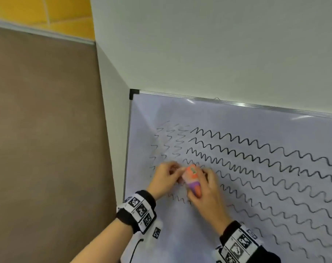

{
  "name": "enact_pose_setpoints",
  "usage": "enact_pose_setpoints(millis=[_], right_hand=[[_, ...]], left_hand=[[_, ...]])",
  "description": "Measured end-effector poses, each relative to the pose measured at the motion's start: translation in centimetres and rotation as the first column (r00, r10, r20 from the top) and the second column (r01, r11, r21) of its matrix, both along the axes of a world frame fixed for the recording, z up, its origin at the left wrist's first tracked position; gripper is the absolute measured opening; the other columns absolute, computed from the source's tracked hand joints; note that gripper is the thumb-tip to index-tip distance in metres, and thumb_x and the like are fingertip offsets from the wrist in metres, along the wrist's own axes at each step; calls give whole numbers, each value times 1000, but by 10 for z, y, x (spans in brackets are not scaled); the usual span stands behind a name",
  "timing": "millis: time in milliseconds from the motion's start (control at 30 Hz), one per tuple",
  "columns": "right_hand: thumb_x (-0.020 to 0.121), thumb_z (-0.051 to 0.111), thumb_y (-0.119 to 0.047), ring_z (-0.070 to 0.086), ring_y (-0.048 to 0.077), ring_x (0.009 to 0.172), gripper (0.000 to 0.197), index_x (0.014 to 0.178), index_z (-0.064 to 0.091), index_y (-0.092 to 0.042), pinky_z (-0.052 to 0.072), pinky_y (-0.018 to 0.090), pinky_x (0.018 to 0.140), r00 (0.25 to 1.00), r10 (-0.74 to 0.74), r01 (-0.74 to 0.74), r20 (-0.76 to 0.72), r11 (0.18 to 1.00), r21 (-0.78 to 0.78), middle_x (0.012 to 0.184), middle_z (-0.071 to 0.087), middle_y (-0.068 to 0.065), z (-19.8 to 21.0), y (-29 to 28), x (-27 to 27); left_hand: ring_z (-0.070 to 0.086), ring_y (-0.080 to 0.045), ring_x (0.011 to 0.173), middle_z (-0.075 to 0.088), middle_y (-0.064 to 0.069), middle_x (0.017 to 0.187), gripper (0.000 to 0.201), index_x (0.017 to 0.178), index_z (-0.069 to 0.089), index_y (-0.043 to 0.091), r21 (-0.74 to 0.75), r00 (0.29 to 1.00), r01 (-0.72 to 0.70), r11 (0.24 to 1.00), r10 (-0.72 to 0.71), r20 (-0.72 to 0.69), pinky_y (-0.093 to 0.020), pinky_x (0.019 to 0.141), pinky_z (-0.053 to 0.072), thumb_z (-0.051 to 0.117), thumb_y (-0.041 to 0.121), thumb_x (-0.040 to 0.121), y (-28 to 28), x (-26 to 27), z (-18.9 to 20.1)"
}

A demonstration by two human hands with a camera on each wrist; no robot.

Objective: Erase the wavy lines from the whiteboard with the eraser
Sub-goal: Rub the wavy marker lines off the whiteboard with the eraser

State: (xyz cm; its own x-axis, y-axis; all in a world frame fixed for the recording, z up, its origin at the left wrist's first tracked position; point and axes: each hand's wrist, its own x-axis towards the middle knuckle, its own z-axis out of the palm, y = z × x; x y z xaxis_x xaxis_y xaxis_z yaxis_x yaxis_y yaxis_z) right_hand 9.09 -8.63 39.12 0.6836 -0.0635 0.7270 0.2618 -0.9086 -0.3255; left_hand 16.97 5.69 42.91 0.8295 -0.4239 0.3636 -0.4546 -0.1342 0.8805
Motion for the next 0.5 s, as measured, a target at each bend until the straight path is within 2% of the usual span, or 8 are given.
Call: enact_pose_setpoints(millis=[67, 133, 200, 267, 300, 367, 500], right_hand=[[77, 69, -26, 50, 21, 100, 65, 136, 45, -12, 50, 26, 76, 995, -29, 38, 97, 995, -94, 118, 44, 8, 21, 5, 17], [80, 65, -23, 50, 23, 101, 59, 135, 48, -9, 49, 29, 80, 976, -41, 77, 212, 983, -165, 118, 50, 12, 40, 11, 32], [86, 58, -22, 52, 27, 102, 50, 133, 51, -7, 48, 34, 83, 947, -52, 140, 317, 955, -261, 117, 55, 15, 55, 17, 47], [90, 52, -21, 52, 31, 105, 42, 129, 55, -6, 49, 40, 85, 929, -59, 190, 366, 924, -331, 118, 57, 18, 65, 21, 62], [91, 50, -21, 52, 32, 106, 40, 127, 56, -6, 49, 42, 86, 925, -68, 213, 373, 908, -362, 119, 57, 20, 70, 22, 69], [91, 52, -20, 51, 34, 108, 38, 127, 56, -6, 48, 42, 88, 923, -95, 259, 373, 869, -421, 123, 56, 22, 79, 23, 81], [80, 71, -10, 51, 37, 107, 48, 125, 56, -5, 50, 43, 84, 924, -184, 339, 334, 796, -501, 128, 53, 25, 91, 16, 107]], left_hand=[[61, -8, 73, 64, 2, 82, 9, 98, 61, 13, -67, 980, -160, 985, 166, 110, -13, 64, 47, 59, 21, 93, 13, 23, 14], [57, -7, 88, 59, 4, 97, 25, 115, 55, 12, -146, 938, -302, 942, 321, 130, -14, 76, 46, 58, 22, 93, 31, 50, 20], [51, -15, 105, 53, -1, 112, 38, 126, 47, 12, -182, 896, -417, 891, 436, 83, -29, 93, 44, 58, 23, 92, 47, 75, 20], [43, -24, 121, 45, -9, 129, 52, 136, 37, 11, -108, 831, -547, 830, 554, 49, -43, 104, 35, 58, 28, 92, 63, 103, 16], [37, -28, 127, 39, -12, 137, 60, 141, 31, 11, -63, 804, -592, 804, 594, 32, -46, 107, 31, 58, 31, 91, 69, 114, 15], [27, -33, 135, 28, -18, 146, 76, 147, 19, 9, -4, 780, -625, 780, 625, -8, -50, 109, 23, 59, 39, 90, 77, 132, 15], [17, -34, 141, 17, -19, 152, 100, 150, 4, 7, 73, 815, -568, 820, 573, -88, -55, 110, 16, 62, 53, 83, 83, 155, 17]])
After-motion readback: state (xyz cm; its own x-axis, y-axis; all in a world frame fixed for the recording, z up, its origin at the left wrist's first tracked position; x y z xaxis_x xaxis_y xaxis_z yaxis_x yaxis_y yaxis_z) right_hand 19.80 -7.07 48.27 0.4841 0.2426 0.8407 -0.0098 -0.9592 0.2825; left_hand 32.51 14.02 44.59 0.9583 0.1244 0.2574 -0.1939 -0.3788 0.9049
